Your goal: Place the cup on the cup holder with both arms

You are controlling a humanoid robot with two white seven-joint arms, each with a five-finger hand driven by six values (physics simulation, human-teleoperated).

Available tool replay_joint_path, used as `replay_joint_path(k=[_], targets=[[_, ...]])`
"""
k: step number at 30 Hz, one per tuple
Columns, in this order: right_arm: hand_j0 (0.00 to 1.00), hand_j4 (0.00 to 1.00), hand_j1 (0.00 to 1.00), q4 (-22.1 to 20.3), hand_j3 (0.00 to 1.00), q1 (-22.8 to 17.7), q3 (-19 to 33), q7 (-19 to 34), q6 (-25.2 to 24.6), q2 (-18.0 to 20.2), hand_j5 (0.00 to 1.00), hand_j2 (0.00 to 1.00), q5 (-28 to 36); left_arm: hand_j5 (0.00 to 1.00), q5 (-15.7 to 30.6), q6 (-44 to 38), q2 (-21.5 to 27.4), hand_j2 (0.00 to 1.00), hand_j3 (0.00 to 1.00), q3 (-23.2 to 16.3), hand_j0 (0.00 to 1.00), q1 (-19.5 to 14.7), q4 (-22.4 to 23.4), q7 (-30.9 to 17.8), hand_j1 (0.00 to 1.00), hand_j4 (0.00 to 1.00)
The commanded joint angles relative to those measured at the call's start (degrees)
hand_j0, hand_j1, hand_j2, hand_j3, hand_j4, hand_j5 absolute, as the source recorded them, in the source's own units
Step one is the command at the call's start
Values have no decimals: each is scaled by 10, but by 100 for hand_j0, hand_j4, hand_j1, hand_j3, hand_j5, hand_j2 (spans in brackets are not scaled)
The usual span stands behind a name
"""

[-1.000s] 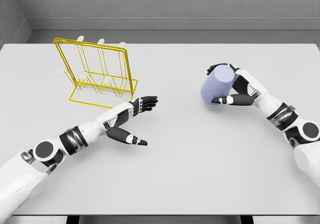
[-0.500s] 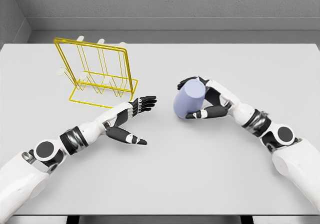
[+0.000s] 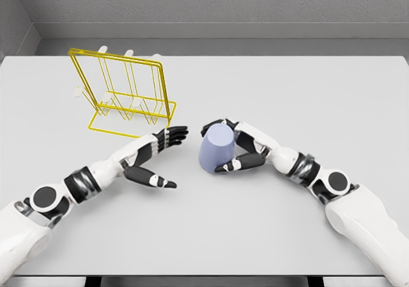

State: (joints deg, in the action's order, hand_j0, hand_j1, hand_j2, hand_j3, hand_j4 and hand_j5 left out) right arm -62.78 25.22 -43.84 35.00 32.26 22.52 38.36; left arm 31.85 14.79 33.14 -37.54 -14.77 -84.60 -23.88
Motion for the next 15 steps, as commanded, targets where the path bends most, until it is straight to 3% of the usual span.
replay_joint_path(k=[1,9,10,12,15], targets=[[68,68,68,5,68,0,-3,0,-1,-2,68,68,-2,100,3,0,2,100,100,3,100,0,-1,0,100,100],[78,78,78,12,78,-1,-4,0,1,0,78,78,-3,100,1,1,-4,100,100,4,100,-5,5,2,100,100],[82,82,82,12,82,-1,-4,0,1,0,82,82,-3,100,1,1,-4,100,100,4,100,-5,5,1,100,100],[100,100,100,12,100,-1,-5,0,4,0,100,100,-33,100,1,1,-5,100,100,4,100,-5,5,2,100,100],[100,100,100,12,100,-1,-5,0,4,0,100,100,-37,100,1,1,-6,100,100,4,100,-5,5,2,100,100]])
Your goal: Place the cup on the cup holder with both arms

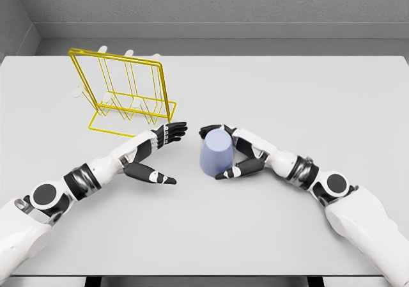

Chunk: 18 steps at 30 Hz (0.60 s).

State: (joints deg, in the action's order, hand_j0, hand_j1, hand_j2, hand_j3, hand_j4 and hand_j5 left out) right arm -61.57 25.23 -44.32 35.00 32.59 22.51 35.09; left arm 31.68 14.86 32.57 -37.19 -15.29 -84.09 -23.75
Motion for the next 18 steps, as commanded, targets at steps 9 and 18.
replay_joint_path(k=[9,18], targets=[[100,100,100,0,100,7,5,0,0,10,100,100,-5,100,1,0,-8,100,100,0,100,0,0,2,100,100],[100,100,100,15,100,18,18,0,0,22,100,100,-5,100,-2,-3,-48,100,100,11,100,-4,23,4,100,100]])
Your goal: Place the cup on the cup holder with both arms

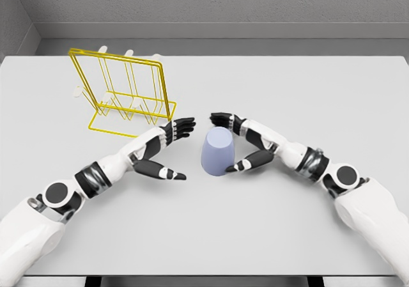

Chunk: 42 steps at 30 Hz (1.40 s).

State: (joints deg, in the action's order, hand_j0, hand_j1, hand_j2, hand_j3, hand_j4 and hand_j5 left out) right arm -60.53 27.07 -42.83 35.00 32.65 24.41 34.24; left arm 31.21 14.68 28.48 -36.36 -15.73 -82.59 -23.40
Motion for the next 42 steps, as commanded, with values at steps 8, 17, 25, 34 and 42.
replay_joint_path(k=[8,17,25,34,42], targets=[[100,100,100,7,100,10,26,0,0,78,100,100,5,100,0,1,-49,100,100,1,100,-10,33,0,100,100],[100,100,100,-7,100,65,38,0,2,207,100,100,3,100,-1,-1,-72,100,100,-6,100,-14,35,0,100,100],[100,100,100,-11,100,149,-25,-98,24,227,100,100,-275,100,-1,-3,-75,100,100,-3,100,-15,54,0,100,100],[100,100,100,-1,100,156,-29,-160,24,247,100,100,-361,100,-30,-2,-92,100,100,-3,100,-15,54,0,100,100],[100,100,100,-13,100,166,-25,-158,24,259,100,100,-363,100,-30,-1,-93,100,100,-4,100,-14,53,-2,100,100]])
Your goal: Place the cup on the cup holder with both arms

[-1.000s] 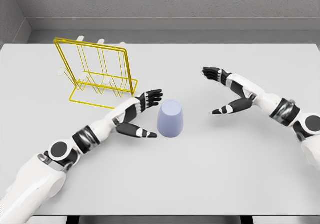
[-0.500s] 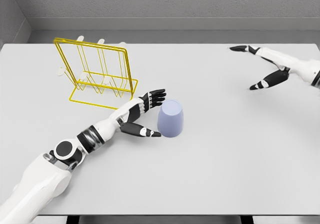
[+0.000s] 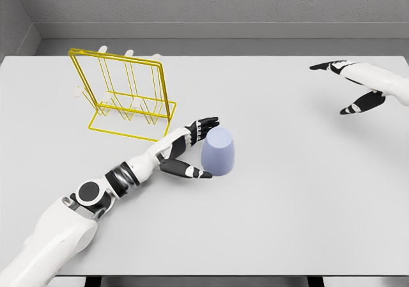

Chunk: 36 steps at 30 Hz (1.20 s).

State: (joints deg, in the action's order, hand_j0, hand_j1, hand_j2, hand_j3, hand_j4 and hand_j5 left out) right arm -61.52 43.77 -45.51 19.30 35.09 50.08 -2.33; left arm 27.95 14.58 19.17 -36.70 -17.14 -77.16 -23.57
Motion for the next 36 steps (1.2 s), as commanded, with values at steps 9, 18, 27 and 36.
replay_joint_path(k=[9,18,27,36], targets=[[100,100,100,1,100,3,4,20,-1,11,100,100,2,100,1,0,-9,100,100,-2,100,-1,-1,-1,100,100],[100,100,100,3,100,3,5,69,-1,10,100,100,3,100,-4,0,-20,100,100,-3,100,-2,-1,-1,100,100],[100,100,100,4,100,6,6,66,-1,10,100,100,5,98,-11,-1,-26,98,98,-3,98,-5,0,1,98,98],[100,100,100,4,100,11,6,64,-1,8,100,100,7,60,-10,0,-26,60,60,-2,60,-5,-1,0,60,60]])
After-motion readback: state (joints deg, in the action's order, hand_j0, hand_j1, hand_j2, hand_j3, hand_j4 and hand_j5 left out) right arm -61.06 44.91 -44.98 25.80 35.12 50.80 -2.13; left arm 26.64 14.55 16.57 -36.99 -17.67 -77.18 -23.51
